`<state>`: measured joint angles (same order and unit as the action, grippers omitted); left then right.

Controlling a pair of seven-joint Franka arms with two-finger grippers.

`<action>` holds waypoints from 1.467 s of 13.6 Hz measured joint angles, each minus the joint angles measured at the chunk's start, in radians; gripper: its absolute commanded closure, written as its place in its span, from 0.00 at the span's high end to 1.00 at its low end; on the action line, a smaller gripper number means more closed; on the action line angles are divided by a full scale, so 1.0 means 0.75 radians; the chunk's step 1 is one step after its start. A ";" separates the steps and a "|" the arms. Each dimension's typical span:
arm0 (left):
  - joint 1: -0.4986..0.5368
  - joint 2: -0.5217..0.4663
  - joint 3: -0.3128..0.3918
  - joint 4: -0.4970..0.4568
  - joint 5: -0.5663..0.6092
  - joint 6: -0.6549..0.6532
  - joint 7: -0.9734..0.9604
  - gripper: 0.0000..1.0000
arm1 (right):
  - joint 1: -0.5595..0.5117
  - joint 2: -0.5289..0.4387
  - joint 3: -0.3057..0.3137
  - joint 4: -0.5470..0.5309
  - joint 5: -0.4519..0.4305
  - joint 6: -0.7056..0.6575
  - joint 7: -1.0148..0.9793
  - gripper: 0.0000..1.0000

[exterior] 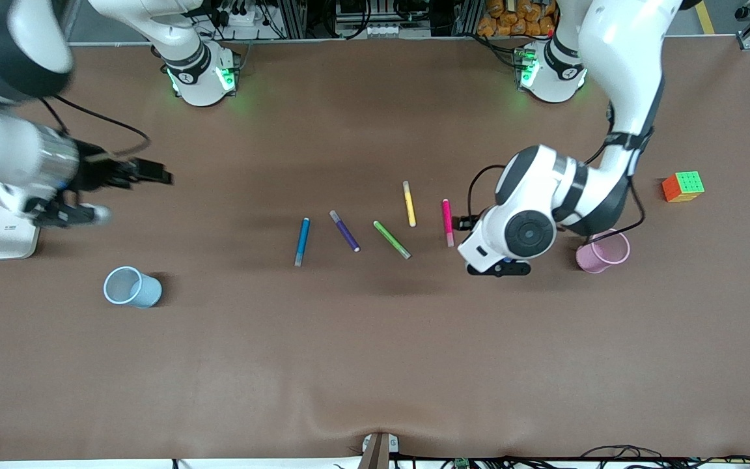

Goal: Place pink and blue markers in matching cups
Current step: 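Grasp the pink marker with the left gripper while the right gripper reaches the blue marker, then lift the pink marker toward the pink cup while the right gripper grasps blue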

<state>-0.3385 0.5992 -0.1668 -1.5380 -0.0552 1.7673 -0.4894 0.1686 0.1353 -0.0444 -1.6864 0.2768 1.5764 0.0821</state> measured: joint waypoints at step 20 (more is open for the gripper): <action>-0.090 0.212 -0.002 -0.090 -0.025 0.345 -0.305 0.00 | 0.546 0.313 0.001 -0.193 -0.170 0.709 0.371 1.00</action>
<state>-0.4057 0.7580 -0.1684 -1.6053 -0.0737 2.0258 -0.7179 0.5777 0.3704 -0.0436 -1.8315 0.1496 2.1084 0.3606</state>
